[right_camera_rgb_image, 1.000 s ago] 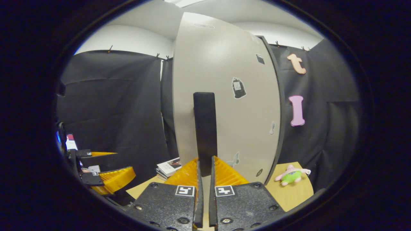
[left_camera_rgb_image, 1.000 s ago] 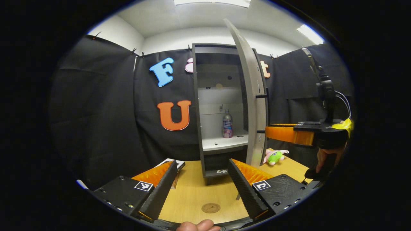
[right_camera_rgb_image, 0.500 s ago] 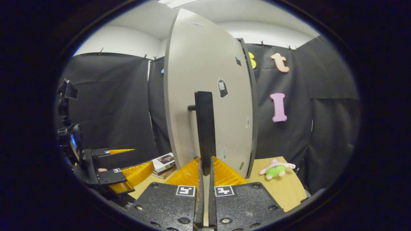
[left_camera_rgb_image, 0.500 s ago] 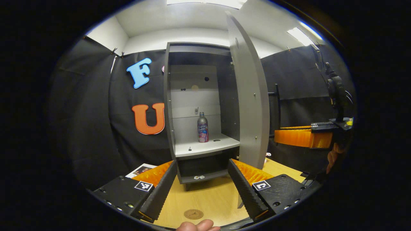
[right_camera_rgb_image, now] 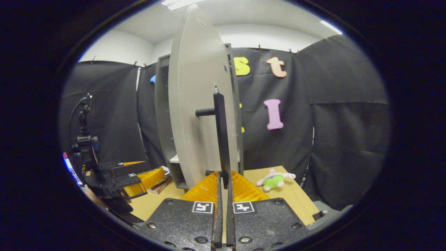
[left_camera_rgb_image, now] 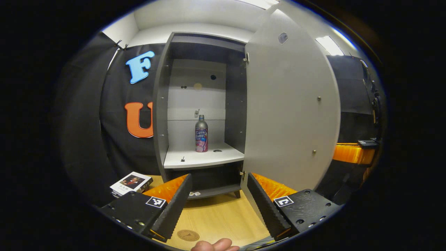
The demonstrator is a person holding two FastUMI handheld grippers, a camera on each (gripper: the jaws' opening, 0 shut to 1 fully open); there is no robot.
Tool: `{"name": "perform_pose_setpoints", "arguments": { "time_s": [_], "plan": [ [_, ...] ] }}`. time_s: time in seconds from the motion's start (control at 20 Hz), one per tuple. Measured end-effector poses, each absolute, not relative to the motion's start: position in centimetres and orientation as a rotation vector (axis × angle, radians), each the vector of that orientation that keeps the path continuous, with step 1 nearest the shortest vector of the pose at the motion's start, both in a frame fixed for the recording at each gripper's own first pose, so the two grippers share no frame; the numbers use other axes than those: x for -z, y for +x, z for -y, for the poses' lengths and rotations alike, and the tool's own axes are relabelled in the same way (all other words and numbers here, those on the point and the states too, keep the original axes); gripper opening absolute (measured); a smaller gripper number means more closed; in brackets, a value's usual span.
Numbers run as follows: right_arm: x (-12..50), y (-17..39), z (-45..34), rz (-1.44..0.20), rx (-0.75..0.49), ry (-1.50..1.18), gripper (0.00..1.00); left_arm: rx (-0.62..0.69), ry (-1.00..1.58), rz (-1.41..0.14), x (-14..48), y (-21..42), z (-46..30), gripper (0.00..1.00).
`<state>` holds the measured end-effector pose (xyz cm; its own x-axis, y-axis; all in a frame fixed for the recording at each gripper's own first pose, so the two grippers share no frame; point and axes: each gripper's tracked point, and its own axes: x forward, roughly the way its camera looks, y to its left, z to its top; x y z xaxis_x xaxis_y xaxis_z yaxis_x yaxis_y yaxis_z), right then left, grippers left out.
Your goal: Open the cabinet door with the right hand, grasp the bottle in the cabinet with the left hand and place it on the coaster, then close the cabinet door with the right hand.
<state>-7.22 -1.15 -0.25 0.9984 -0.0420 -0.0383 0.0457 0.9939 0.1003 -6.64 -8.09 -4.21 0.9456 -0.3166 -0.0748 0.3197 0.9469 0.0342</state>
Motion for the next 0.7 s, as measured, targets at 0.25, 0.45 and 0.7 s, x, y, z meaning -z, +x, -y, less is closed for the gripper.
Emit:
{"name": "perform_pose_setpoints", "arguments": {
  "time_s": [0.25, 0.45, 0.7],
  "plan": [
    [0.0, -7.8, 7.4, -0.017, 0.211, 0.197, 0.16, 0.279, 0.077, -0.087, 5.5, -1.1, 8.7, 0.97],
    [1.0, -7.1, 6.8, -0.076, 0.130, 0.285, 0.36, 0.189, 0.106, -0.083, 6.1, 4.7, 8.3, 0.96],
    [1.2, -7.0, 8.4, -0.065, 0.157, 0.194, 0.61, 0.059, 0.187, -0.069, 5.5, 12.6, 8.0, 0.96]
  ]
}}
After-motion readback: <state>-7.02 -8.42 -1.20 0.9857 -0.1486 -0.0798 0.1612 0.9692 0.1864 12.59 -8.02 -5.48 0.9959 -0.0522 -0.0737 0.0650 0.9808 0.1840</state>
